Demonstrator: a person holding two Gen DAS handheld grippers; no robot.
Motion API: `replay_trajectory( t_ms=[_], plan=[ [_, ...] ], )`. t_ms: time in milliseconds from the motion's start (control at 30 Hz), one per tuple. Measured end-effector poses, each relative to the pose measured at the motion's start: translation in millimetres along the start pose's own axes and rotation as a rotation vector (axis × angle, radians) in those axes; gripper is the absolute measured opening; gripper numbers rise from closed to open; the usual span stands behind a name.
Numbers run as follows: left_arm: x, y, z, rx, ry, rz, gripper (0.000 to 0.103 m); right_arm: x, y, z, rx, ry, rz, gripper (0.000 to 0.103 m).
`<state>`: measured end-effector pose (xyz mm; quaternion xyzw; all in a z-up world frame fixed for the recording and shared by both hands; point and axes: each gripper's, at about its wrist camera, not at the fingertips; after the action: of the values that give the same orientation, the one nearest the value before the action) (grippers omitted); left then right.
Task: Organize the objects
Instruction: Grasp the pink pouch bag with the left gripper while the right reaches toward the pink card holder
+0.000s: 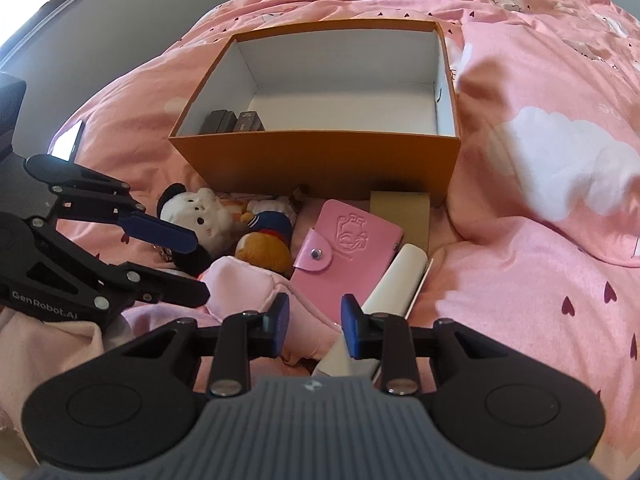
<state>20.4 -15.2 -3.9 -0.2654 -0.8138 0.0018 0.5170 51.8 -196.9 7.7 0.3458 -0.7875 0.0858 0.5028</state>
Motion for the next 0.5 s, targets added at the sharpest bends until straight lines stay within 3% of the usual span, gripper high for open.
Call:
replay_trajectory(
  t_ms=[333,433,500],
  plan=[
    [-17,-15,1,-0.125,-0.014,-0.052,0.062,-29,7,-21,-0.016,0.001,-0.082,0.025],
    [-22,-15,2,-0.133,-0.013,-0.098,0.045,-35,10,-25,-0.012,0.005,-0.074,0.024],
    [-22,-11,1,-0.103,-0.016,-0.083,0.041,-36,12,-26,0.001,0.003,-0.055,0.024]
  ],
)
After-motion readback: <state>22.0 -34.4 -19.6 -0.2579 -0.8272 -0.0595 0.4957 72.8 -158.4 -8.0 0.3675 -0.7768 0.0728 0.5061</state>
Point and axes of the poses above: each gripper's, at about its wrist camera, not at the fingertips, and x roughly against the way its jaws point, y to its left, z to its underside, and after that the axes turned 1 degree about -y, right-handed
